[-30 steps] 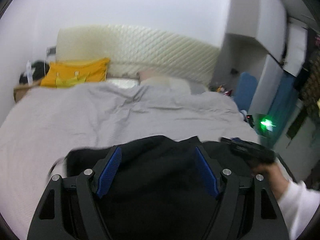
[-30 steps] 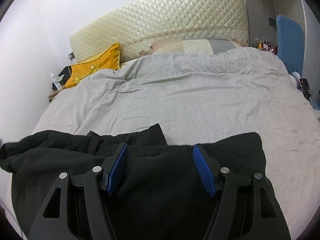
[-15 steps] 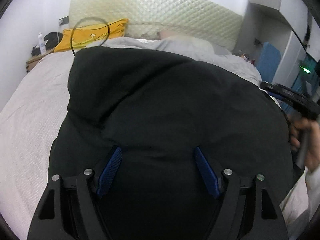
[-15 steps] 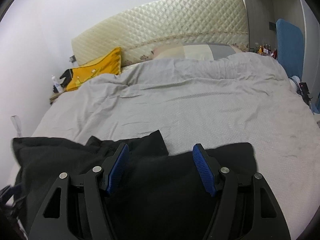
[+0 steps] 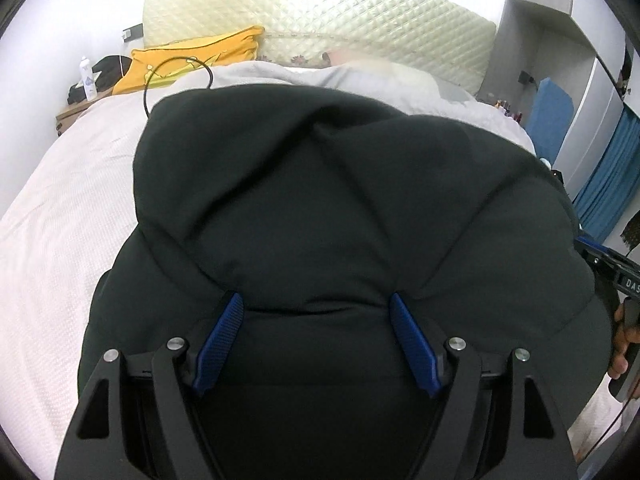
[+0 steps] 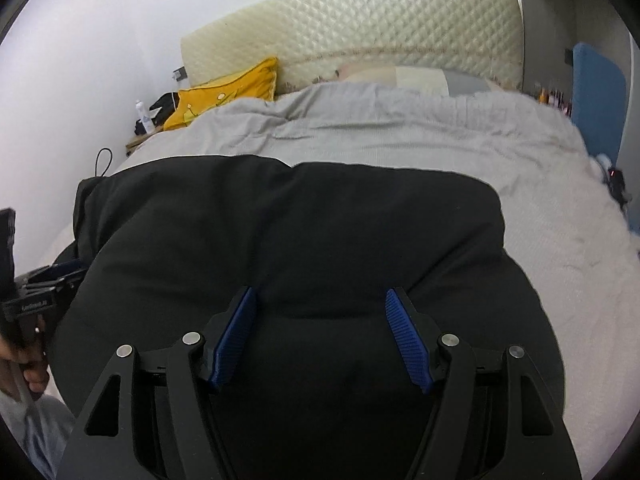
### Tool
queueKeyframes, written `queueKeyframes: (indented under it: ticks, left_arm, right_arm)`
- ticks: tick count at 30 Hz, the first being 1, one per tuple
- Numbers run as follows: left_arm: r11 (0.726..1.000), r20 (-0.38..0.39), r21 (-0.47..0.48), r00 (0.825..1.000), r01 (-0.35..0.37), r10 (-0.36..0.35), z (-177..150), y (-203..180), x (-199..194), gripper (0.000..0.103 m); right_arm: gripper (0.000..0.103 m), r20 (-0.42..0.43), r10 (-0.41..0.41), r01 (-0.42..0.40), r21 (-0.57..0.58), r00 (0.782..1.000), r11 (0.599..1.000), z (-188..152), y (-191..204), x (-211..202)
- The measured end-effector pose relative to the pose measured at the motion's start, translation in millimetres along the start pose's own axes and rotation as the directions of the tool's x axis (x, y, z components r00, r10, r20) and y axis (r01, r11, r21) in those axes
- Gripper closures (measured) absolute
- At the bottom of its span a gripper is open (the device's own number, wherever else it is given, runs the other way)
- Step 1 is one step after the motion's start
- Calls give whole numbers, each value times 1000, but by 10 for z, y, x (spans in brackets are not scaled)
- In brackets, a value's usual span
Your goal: Fold large clothes
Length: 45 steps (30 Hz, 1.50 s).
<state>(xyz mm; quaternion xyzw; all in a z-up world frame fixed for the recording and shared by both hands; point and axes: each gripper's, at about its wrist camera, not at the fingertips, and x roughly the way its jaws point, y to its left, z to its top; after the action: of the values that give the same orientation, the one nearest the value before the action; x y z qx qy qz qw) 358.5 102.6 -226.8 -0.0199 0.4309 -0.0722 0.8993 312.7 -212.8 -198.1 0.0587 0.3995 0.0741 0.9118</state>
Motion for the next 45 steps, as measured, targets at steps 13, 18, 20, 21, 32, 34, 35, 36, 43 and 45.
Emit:
queueKeyframes:
  ticks: [13,18,20,21,32,34,35,36,43,45]
  left_arm:
    - [965,74,-250,996,75,-58,141,1306,-414,21]
    - [902,-23,-379,973,205,-231,-38,1652,29,21]
    - [868,-25,-410,948,279,-316,-94,1643,155,21]
    - [853,-16,-422,937,309,-348,-97,1623,201,23]
    - [864,126,-312,919,394,-374,811,1240,-348,96]
    - [874,177,-274,914,402,-366,976,1148,-542,96]
    - [887,209,-251,916,388,-342,1068,1122,-628,96]
    - [898,225,-238,920,371,-321,1128,1096,-664,96]
    - [946,134,-232,970,228,-201,1143,1023,-34,96]
    - [943,83,-258,977,210,-195,997,1082,184,95]
  right_arm:
    - [11,74,37,-56,272,997,961,-53,-1072,-696]
    - [8,2,147,-130,483,989,866,-285,-1538,-310]
    - [8,-37,222,-173,508,974,844,-329,-1517,-129]
    - [9,-41,259,-202,512,965,835,-318,-1475,-67]
    - [97,103,93,-116,249,990,962,770,-667,-468]
    - [98,175,70,-112,240,982,964,999,-639,-617]
    - [98,197,62,-109,235,978,966,1084,-641,-641]
    - [98,222,51,-103,231,974,968,1152,-649,-671]
    - [99,154,-79,52,171,985,984,1120,-730,-151]
    - [99,86,-105,88,178,991,980,919,-803,107]
